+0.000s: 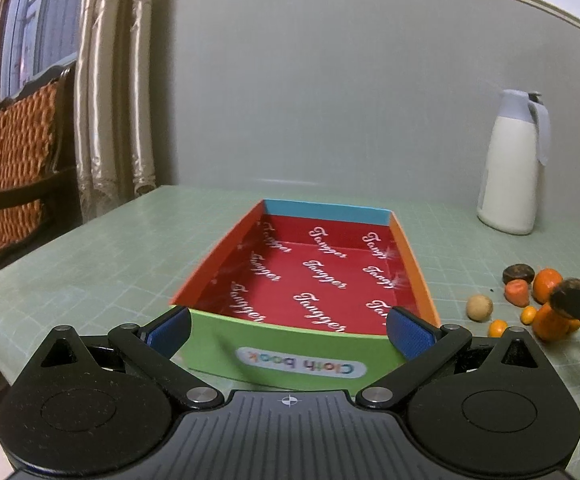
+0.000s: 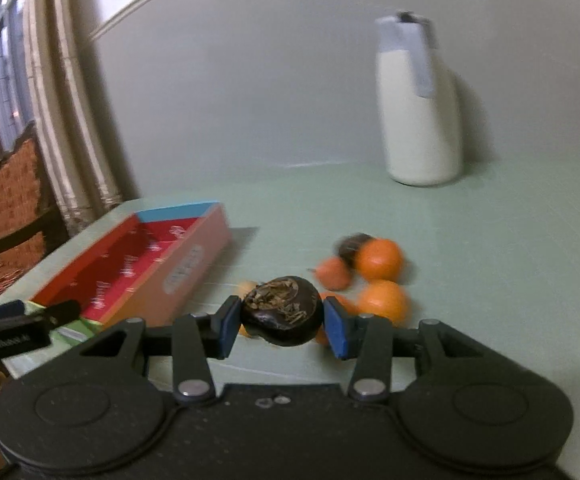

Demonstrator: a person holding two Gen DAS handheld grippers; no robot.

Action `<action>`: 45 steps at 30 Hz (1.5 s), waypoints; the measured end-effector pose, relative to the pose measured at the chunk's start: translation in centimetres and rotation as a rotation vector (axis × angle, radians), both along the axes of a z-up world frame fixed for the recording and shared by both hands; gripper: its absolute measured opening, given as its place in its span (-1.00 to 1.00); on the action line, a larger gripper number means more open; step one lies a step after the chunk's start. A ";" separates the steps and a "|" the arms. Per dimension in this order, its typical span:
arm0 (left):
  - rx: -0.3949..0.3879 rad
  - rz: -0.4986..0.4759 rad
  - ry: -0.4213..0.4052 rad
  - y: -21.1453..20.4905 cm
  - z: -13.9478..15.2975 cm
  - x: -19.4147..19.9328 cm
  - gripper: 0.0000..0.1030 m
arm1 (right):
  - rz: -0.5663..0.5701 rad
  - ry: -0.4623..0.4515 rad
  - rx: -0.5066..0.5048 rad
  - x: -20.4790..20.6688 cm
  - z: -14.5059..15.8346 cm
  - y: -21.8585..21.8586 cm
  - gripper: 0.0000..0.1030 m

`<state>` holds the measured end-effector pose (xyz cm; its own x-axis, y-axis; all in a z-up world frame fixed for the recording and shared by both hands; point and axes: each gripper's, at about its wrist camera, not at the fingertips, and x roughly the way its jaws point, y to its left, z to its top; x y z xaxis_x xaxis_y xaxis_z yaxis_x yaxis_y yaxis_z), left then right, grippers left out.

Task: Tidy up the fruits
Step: 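Carry the dark walnut into the red box and open the right tool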

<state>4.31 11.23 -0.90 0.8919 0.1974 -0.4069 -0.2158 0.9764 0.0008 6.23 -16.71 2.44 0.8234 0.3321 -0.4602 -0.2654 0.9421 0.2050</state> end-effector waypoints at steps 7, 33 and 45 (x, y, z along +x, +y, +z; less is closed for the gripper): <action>-0.036 0.067 -0.043 2.9 0.4 -1.4 1.00 | 0.116 -0.031 0.010 1.0 2.1 5.0 -0.15; -0.115 0.264 -0.054 11.1 -0.6 -4.1 1.00 | 0.333 0.067 -0.062 4.5 -0.5 18.4 -0.15; -0.112 0.255 -0.052 10.7 -0.5 -3.9 1.00 | 0.326 0.055 -0.037 4.6 -0.2 18.1 -0.03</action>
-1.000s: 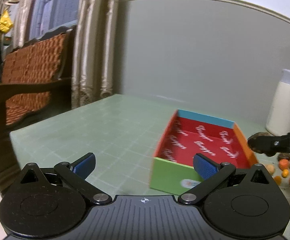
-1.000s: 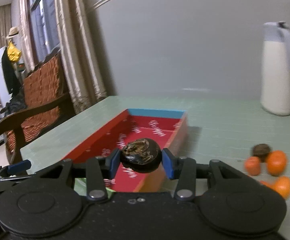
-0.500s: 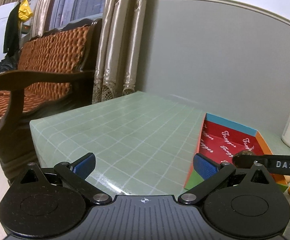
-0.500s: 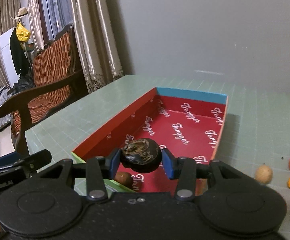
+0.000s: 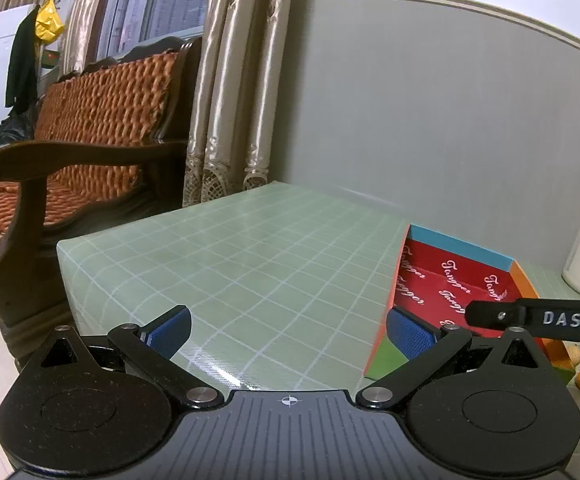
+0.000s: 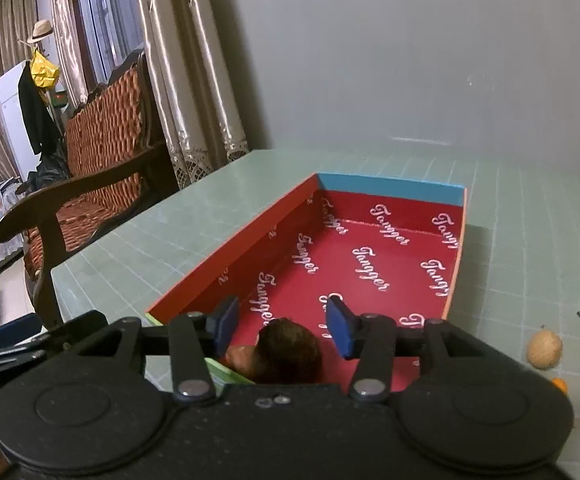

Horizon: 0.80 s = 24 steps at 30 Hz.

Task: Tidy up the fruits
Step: 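Carry the dark walnut into the red box and open the right tool, then reach the left tool to the small kumquat and close on it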

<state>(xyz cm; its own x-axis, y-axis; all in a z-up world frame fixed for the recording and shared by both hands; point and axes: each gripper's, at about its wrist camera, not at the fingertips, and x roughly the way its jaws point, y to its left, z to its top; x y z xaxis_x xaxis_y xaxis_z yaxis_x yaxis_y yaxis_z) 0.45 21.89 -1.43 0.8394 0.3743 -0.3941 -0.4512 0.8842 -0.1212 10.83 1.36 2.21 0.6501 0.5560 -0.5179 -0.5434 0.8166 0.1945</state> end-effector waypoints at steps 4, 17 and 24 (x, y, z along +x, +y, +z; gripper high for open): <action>0.004 -0.005 0.002 -0.4 0.0 0.2 1.00 | -0.007 -0.036 0.013 -0.6 0.6 -0.8 0.29; 0.009 -0.039 -0.004 -2.5 0.4 0.9 1.00 | -0.084 -0.151 0.023 -2.3 3.0 -4.9 0.81; 0.064 -0.108 -0.013 -5.8 0.7 1.8 1.00 | -0.222 -0.204 -0.010 -3.0 2.7 -10.1 0.87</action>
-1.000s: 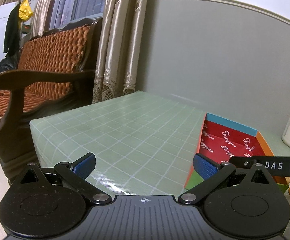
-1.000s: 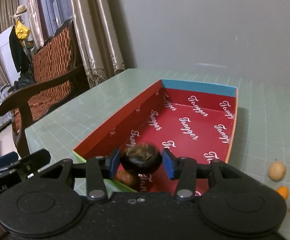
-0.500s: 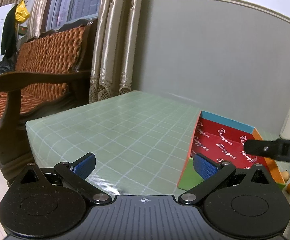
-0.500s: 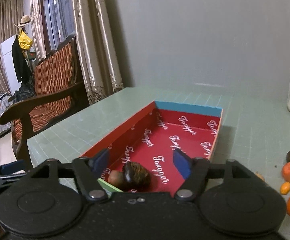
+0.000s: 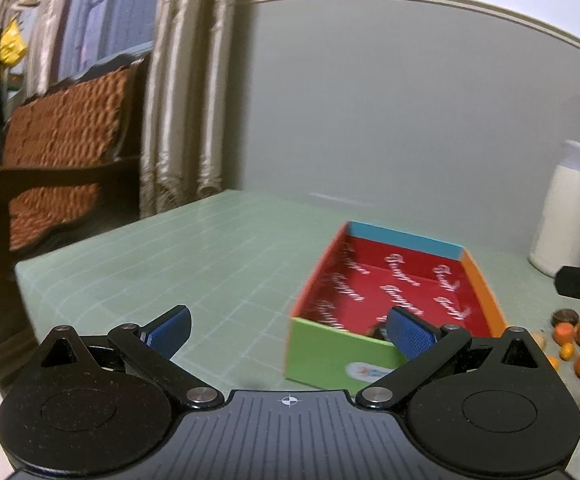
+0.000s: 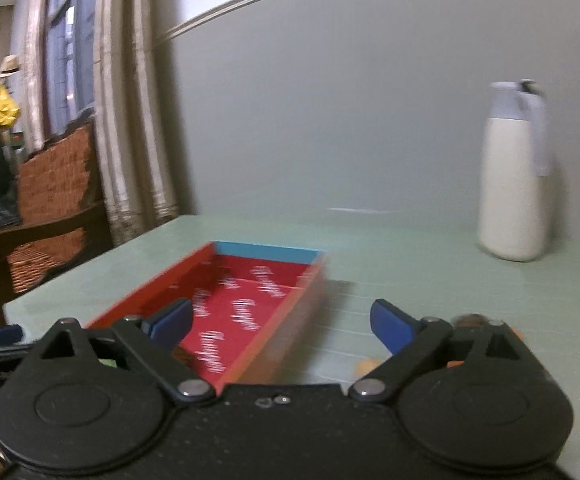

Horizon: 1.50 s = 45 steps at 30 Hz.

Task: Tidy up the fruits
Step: 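Reach the left tool to the small kumquat and close on it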

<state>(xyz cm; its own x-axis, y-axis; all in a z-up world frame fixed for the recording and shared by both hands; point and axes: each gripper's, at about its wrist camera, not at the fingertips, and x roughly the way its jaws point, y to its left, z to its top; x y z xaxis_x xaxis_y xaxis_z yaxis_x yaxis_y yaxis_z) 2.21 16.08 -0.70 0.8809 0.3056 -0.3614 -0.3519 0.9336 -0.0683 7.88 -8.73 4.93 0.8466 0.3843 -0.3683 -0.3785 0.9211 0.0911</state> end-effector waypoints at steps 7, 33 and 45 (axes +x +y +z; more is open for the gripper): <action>0.078 -0.111 -0.022 -4.6 0.6 0.8 1.00 | -0.177 -0.009 0.003 -0.2 -1.6 -6.5 0.92; 0.139 -0.430 0.043 -18.6 -0.9 5.1 0.99 | -0.568 0.036 0.109 -3.7 -5.0 -20.5 0.99; 0.098 -0.437 0.127 -20.2 -2.5 7.7 0.72 | -0.603 0.049 0.132 -4.5 -5.6 -22.6 0.99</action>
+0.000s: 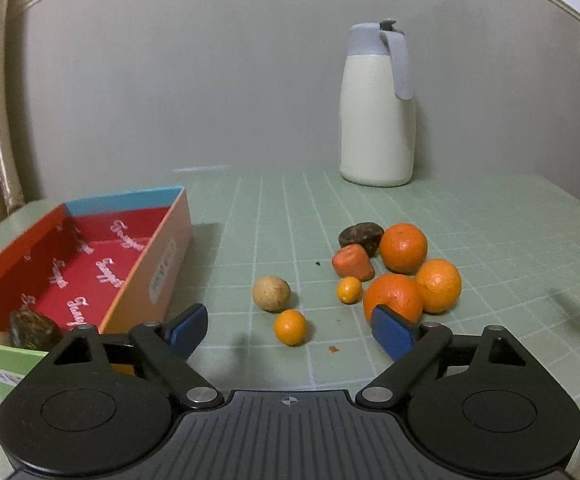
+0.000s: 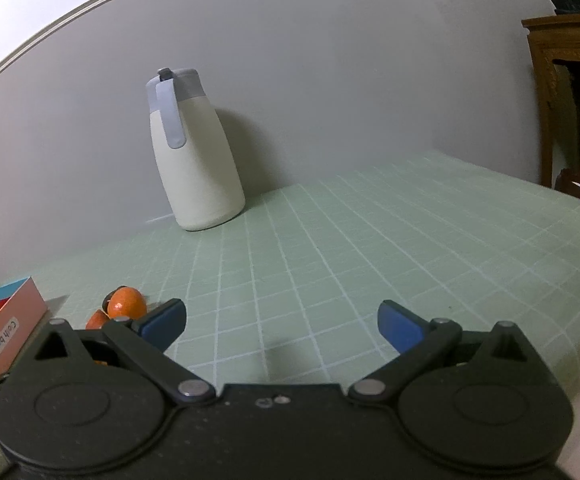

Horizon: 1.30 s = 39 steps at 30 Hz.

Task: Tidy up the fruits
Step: 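Reach the left tool to the small kumquat and close on it, then carry the kumquat into the red box and open the left tool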

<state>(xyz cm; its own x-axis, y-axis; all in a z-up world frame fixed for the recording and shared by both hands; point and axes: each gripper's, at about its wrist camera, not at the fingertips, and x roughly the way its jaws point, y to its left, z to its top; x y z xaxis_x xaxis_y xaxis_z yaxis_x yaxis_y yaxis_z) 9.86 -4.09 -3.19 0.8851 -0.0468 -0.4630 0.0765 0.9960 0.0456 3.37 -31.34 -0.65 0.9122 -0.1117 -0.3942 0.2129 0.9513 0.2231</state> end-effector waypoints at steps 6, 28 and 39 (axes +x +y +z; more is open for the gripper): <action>-0.016 0.000 0.046 -0.5 -0.7 1.2 0.46 | -0.005 0.003 0.003 -0.1 -0.1 -0.5 0.99; -0.021 -0.003 0.069 -1.6 -1.6 2.2 -0.46 | -0.011 0.025 0.046 -0.3 -0.5 -1.5 0.99; 0.009 -0.015 0.058 -2.2 -1.6 1.8 -0.61 | -0.006 0.037 0.049 0.0 -0.7 -1.4 0.99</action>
